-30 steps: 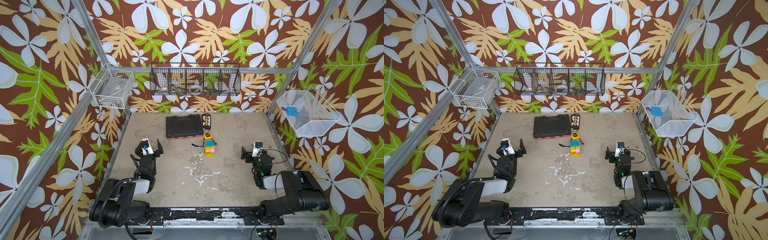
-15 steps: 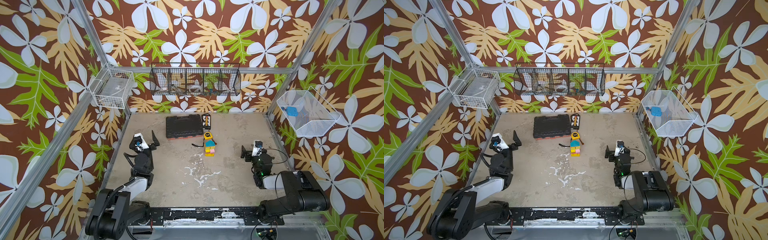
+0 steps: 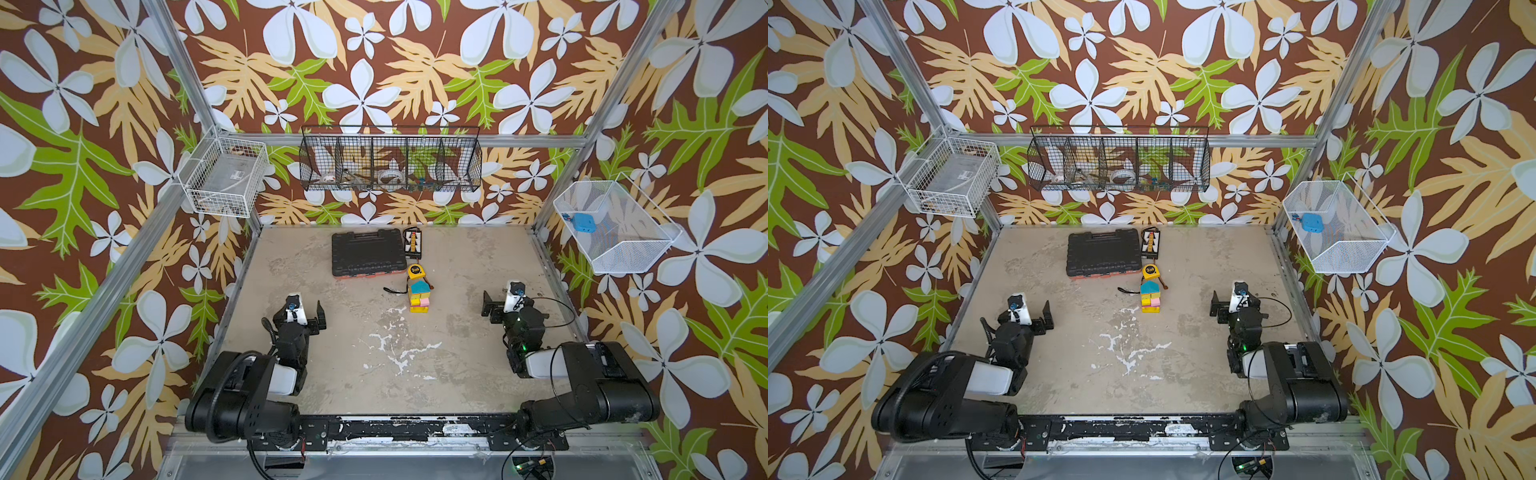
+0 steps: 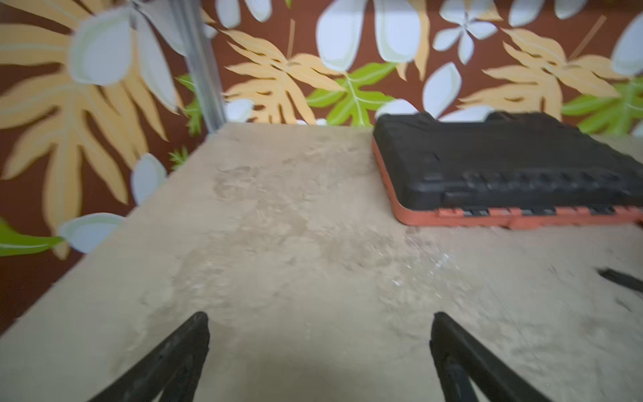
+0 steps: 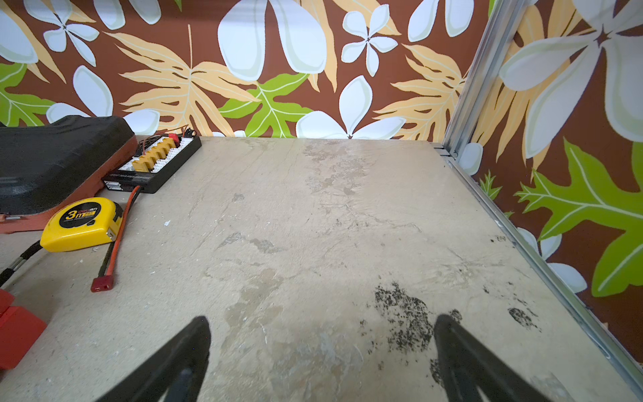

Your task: Build the wood block tower

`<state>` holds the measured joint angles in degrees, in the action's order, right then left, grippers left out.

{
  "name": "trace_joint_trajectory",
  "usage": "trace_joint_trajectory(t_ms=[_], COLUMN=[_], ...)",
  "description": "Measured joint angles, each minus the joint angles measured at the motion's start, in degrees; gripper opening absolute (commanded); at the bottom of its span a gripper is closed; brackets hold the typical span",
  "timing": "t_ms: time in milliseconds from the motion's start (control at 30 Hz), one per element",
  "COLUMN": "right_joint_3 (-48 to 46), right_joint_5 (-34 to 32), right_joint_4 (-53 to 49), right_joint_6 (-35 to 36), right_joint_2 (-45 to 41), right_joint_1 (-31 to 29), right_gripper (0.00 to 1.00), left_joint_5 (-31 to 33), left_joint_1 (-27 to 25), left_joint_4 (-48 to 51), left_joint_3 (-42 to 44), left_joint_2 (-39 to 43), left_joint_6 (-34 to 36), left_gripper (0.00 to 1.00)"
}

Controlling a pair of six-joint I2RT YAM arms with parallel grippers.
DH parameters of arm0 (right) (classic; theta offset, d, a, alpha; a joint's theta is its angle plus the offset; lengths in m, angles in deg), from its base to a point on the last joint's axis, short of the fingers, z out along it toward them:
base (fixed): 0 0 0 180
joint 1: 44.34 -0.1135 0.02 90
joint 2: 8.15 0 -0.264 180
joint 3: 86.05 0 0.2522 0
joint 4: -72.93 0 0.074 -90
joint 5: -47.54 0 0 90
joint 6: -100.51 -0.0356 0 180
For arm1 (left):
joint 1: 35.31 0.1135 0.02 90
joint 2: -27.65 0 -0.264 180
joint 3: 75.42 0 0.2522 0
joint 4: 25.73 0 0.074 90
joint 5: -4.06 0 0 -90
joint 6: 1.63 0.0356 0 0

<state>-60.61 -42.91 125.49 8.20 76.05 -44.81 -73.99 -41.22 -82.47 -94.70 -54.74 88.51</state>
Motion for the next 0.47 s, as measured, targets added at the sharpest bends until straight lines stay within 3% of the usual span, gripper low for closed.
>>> trace_joint_trajectory(t_ms=[467], right_joint_3=[0.2], right_joint_5=[0.0], right_joint_4=[0.0], right_joint_6=[0.0], right_joint_2=[0.1], right_joint_1=[-0.2], right_gripper=[1.00], left_joint_5=[-3.0], left_joint_1=[0.4], left_joint_4=[-3.0], left_joint_3=[-2.3], left_joint_2=[-0.9], left_joint_6=[-0.1], left_gripper=[1.00])
